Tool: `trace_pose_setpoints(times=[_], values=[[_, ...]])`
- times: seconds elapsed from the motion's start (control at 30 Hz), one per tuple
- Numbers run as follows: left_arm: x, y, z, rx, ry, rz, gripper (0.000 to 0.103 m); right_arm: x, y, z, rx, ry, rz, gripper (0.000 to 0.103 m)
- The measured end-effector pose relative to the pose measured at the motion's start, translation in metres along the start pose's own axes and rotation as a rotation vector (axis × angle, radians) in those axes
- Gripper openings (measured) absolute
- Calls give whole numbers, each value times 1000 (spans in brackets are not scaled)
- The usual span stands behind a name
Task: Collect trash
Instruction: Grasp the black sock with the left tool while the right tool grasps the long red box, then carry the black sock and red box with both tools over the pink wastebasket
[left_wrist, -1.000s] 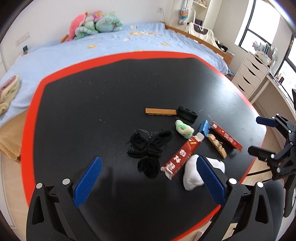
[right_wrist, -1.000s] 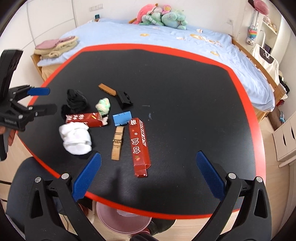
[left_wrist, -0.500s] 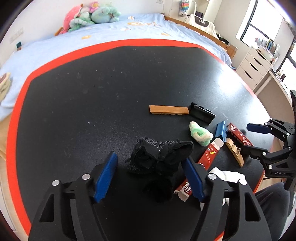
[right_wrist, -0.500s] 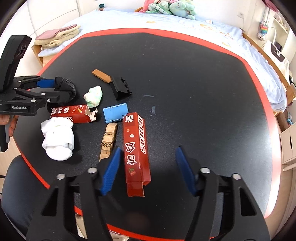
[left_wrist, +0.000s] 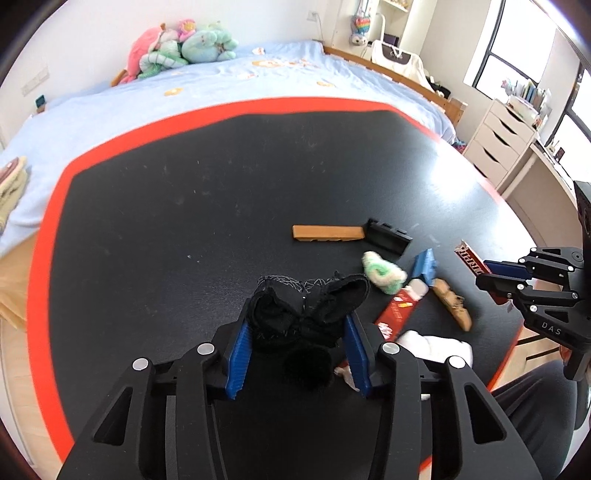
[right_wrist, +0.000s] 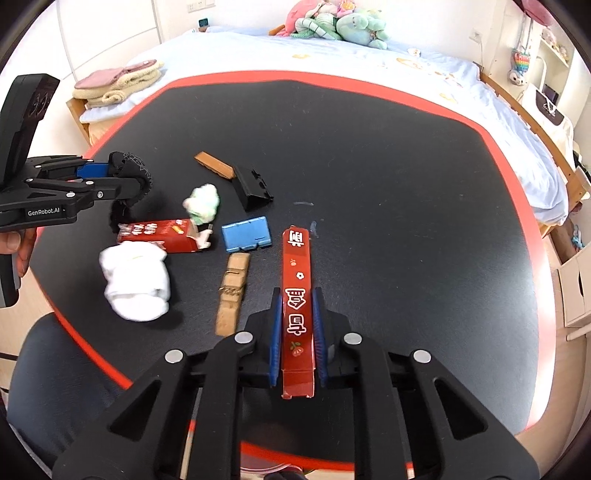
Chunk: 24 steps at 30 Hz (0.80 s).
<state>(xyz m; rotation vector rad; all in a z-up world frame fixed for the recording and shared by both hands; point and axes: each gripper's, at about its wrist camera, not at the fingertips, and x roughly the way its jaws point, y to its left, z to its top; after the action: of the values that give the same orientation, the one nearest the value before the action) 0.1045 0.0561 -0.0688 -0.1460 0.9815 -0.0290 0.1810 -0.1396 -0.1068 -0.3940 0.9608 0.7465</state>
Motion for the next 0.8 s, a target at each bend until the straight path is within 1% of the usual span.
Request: trace_pose_setpoints(times=[0.1,0.27,0.47,0.63,0.8], values=[[-15,-10,-2,13,-21,-12,44,-18,5,-5,5,-18,5,15],[-43,-37,-8,46,-58,-45,44,-55,16,-17,18,-60,10,15],[-69,-67,-32,90,-81,-95,44,-95,29,-44,50,-106,20,15],[-79,-90,-58,113,-74,-130,44,-119,37,-72,84,-125,29,15],[-82,-104,-81,126,-55,-159,44,-130,44,-102,108,-113,39,15]])
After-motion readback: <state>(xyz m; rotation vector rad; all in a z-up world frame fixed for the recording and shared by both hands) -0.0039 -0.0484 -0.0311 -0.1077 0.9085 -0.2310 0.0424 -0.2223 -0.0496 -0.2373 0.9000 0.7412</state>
